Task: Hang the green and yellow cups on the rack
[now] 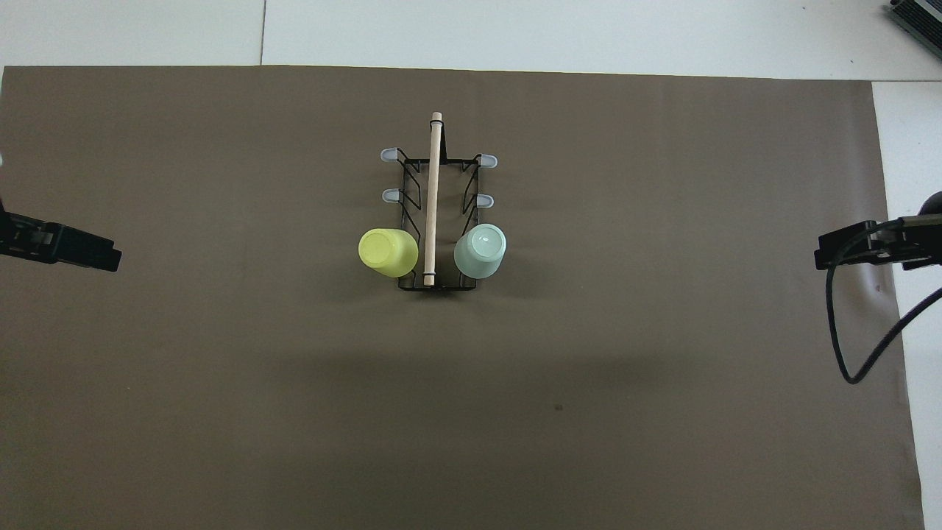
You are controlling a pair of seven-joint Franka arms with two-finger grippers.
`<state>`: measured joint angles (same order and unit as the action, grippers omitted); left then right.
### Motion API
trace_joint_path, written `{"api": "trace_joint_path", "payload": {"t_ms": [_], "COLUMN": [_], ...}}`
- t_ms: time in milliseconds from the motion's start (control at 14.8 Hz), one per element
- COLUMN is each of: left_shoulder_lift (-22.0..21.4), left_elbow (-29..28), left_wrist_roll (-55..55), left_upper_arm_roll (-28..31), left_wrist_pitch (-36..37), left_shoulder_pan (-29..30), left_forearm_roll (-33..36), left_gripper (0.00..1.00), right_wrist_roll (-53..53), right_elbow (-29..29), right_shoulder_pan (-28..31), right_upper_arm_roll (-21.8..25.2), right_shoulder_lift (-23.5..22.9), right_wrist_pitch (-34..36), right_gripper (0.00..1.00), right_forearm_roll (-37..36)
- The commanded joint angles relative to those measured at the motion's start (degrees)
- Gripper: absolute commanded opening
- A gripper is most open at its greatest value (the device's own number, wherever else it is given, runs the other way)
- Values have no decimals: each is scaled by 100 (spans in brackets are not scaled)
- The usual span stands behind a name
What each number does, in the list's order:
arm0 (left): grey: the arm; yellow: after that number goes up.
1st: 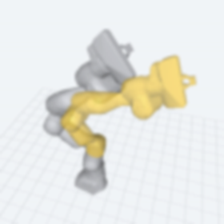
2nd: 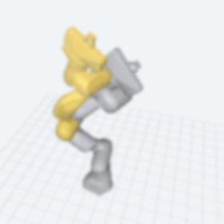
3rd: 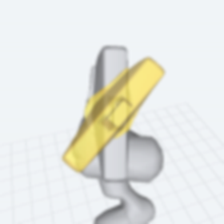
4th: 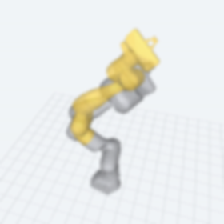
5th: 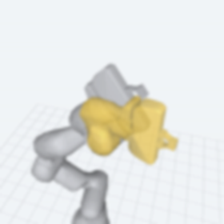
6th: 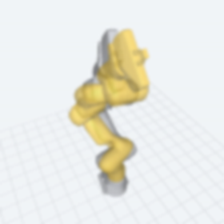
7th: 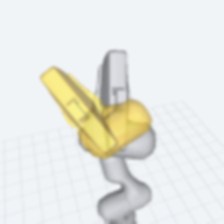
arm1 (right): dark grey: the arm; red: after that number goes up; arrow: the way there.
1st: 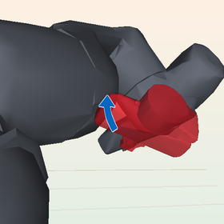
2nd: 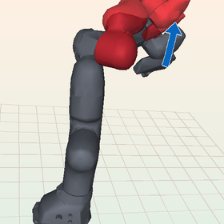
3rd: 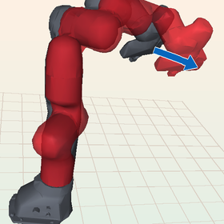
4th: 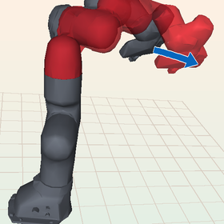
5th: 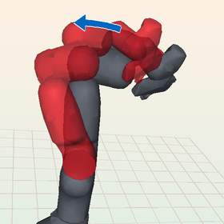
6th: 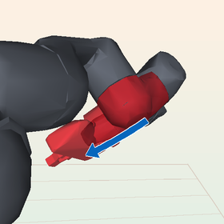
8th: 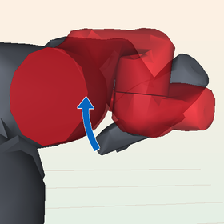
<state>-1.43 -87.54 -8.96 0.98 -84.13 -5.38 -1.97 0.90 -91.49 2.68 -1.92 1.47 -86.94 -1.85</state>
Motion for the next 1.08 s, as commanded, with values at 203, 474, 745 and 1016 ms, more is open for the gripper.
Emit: {"api": "trace_joint_path", "payload": {"t_ms": [203, 474, 745, 1016], "left_shoulder_lift": [-50, -41, -50, -59], "left_elbow": [123, 123, 114, 88], "left_wrist_roll": [175, 429, 553, 553], "left_upper_arm_roll": [-169, -239, -222, -204], "left_wrist_pitch": [247, 274, 274, 292], "left_shoulder_pan": [160, 134, 143, 152], "left_forearm_roll": [161, 188, 170, 118], "left_gripper": [100, 100, 100, 100], "right_wrist_roll": [68, 68, 68, 68], "right_elbow": [-71, -71, -71, -71], "right_shoulder_pan": [66, 66, 66, 66], "right_upper_arm_roll": [-37, -37, -37, -37], "right_shoulder_lift": [73, 82, 73, 73], "right_wrist_pitch": [-43, -43, -43, -43], "right_gripper": [100, 100, 100, 100], "right_forearm_roll": [18, 18, 18, 18]}}
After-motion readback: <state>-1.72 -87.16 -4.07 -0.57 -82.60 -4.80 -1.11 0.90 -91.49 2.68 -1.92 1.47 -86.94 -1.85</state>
